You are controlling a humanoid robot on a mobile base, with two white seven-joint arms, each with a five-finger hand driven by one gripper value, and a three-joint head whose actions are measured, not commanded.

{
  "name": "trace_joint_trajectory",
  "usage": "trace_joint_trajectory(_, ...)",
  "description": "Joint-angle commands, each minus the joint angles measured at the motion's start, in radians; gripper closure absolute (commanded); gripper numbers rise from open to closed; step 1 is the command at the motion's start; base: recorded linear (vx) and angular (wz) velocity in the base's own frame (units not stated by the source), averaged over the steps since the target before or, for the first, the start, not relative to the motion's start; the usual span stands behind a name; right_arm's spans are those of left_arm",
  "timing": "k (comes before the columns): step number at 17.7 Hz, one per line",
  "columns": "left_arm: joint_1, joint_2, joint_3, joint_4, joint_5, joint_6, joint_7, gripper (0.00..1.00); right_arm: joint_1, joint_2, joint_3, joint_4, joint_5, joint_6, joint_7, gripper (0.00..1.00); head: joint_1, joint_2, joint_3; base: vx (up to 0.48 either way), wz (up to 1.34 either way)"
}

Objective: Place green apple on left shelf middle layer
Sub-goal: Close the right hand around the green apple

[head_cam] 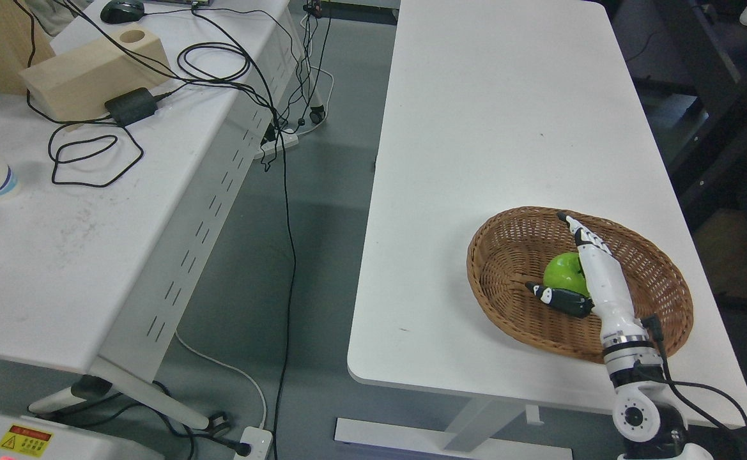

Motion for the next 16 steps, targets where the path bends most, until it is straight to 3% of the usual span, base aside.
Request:
trace_joint_trajectory(1,0.000,0.017,0.000,0.000,0.000,0.000,0.001,0.00,-0.041,-0.045,0.039,0.107,0.017,0.013,-0.002,0.02,0.0000,0.000,0.000,0.000,0.00)
trace_joint_trajectory(4,0.000,0.017,0.000,0.000,0.000,0.000,0.001,0.00,-0.055,-0.045,0.039,0.107,0.017,0.048,-0.008,0.03,0.0000,0.000,0.000,0.000,0.00)
trace_joint_trajectory(6,0.000,0.017,0.000,0.000,0.000,0.000,0.001,0.00,-0.063,-0.045,0.040,0.107,0.017,0.097,-0.011,0.13,0.0000,0.000,0.000,0.000,0.00)
trace_joint_trajectory(16,0.000,0.017,0.000,0.000,0.000,0.000,0.001,0.00,-0.040,-0.060,0.020,0.103,0.000,0.094,0.001,0.96,0.0000,0.000,0.000,0.000,0.00)
